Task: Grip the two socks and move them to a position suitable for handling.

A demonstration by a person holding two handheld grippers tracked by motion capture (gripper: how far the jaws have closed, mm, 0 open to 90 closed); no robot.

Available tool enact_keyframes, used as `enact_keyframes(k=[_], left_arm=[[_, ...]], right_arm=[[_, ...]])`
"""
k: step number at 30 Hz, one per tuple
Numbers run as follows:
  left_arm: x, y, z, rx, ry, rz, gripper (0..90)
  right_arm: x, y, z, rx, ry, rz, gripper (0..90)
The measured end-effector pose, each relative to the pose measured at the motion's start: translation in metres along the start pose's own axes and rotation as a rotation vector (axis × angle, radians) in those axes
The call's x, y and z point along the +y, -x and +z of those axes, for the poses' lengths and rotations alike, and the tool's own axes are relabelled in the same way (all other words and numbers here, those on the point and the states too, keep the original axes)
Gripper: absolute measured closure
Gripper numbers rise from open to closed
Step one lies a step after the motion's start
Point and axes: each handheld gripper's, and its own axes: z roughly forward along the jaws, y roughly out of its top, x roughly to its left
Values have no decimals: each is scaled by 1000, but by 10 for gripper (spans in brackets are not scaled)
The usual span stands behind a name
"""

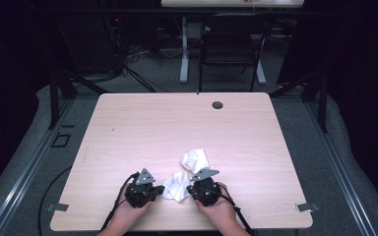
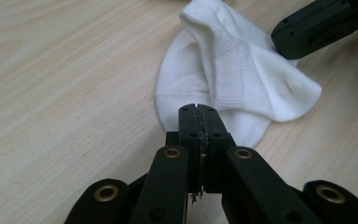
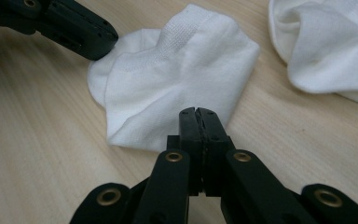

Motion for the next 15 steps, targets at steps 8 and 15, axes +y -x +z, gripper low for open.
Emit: enact_keyframes(k=[8, 15], left_arm=[[-5, 8, -3, -28, -3, -13, 897], [-5, 8, -4, -31, -3, -10, 898]], right_arm=[[-7, -4, -8, 7, -12, 14, 900], [6, -19, -20, 8, 65, -4, 879]])
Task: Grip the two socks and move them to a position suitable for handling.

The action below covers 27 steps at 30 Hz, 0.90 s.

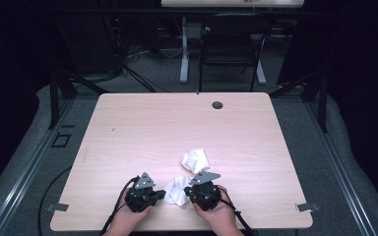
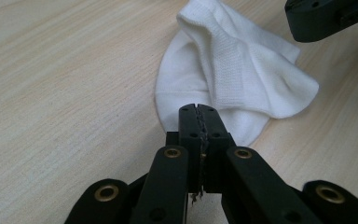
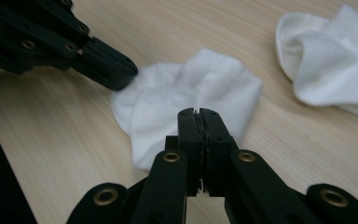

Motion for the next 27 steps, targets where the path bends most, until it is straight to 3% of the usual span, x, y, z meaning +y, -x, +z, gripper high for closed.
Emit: enact_keyframes(k=[6, 12, 16, 20, 27], left_arm=[[0, 1, 0, 2, 2, 3, 898], [-1, 1, 0, 5, 2, 6, 891], [1, 0, -3, 20, 6, 18, 850], [3, -5, -8, 43, 34, -12, 833], [3, -7, -8, 41, 31, -16, 837]], right_arm=[[10, -14, 15, 20, -2, -43, 835], [10, -21, 29, 34, -10, -44, 814], [10, -21, 32, 34, -20, -46, 814], [10, -22, 32, 41, -7, -32, 792], [9, -25, 35, 41, -16, -49, 762]])
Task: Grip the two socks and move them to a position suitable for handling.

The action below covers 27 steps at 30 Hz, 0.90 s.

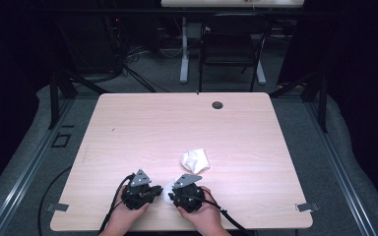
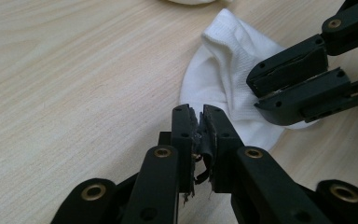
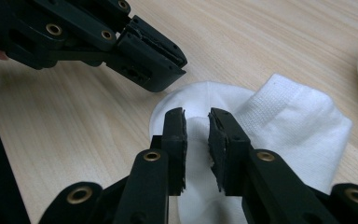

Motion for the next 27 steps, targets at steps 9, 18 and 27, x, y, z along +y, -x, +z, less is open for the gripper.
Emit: enact_keyframes(k=[9, 18, 27], left_arm=[[-1, 0, 4, -1, -18, 14, 846], [-1, 1, 4, 2, -20, 18, 851], [0, 4, 4, -20, -13, 23, 848]], right_arm=[[-5, -1, 7, -18, -17, -21, 749], [-7, 1, 6, -35, -16, -19, 849], [-3, 5, -3, -1, 26, 53, 874]])
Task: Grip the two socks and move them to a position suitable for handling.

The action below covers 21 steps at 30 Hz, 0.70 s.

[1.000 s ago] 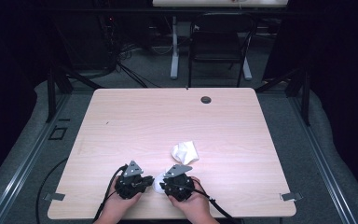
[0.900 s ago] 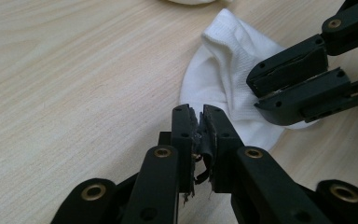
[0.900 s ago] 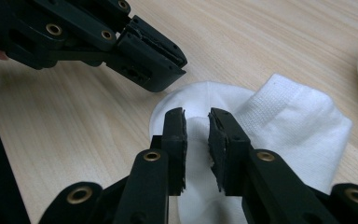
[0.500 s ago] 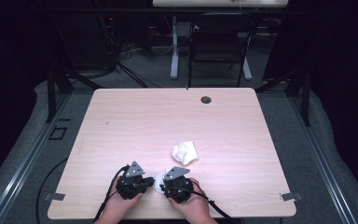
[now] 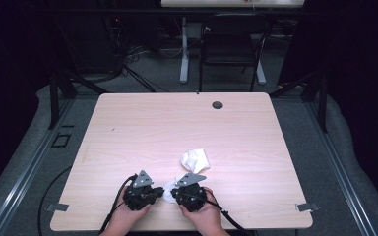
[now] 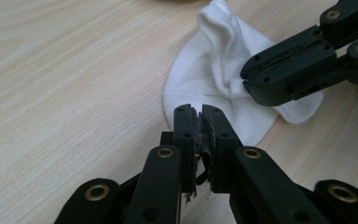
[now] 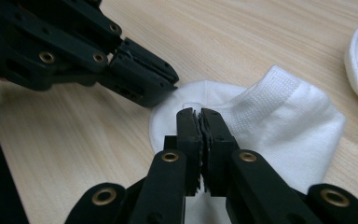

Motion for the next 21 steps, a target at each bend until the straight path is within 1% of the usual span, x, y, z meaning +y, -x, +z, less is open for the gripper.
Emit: enact_keyframes(k=[1, 3, 4, 6, 9, 11, 12, 13, 14, 15, 16, 17, 18, 19, 20, 21], left_arm=[[0, 0, 0, 0, 0, 0, 846], [0, 1, 1, -3, -5, 6, 845], [0, 2, 2, -3, -8, 8, 845], [0, 2, 2, -1, -11, 17, 845], [-1, 2, 3, 0, -18, 25, 844], [-1, 3, 4, 4, -17, 26, 844], [-1, 3, 4, 3, -17, 24, 845], [-1, 3, 4, 3, -18, 25, 845], [-1, 3, 4, 3, -20, 29, 846], [-1, 3, 4, 3, -20, 29, 845], [-2, 3, 4, -1, -23, 27, 846], [-2, 3, 4, -1, -23, 27, 847], [-3, 5, 3, 0, -22, 20, 848], [-3, 5, 3, 0, -22, 20, 848], [-4, 6, 2, -2, -29, 20, 848], [-4, 6, 2, -2, -29, 20, 848]], right_arm=[[0, 0, 0, 8, 18, 18, 874], [0, 0, -2, 11, 22, 21, 874], [1, 0, -6, 12, 39, 29, 874], [2, 1, -8, 14, 40, 26, 874], [3, 2, -17, 17, 65, 47, 874], [3, 5, -24, 18, 74, 52, 874], [2, 7, -29, 13, 92, 63, 874], [2, 7, -29, 13, 92, 63, 874], [2, 9, -35, 7, 103, 70, 874], [2, 9, -35, 7, 103, 70, 874], [1, 12, -42, -2, 110, 67, 874], [1, 12, -42, -2, 110, 67, 874], [0, 15, -48, -12, 119, 71, 874], [0, 15, -48, -12, 119, 71, 874], [-2, 18, -54, -15, 132, 84, 874], [-2, 18, -54, -15, 132, 84, 874]])
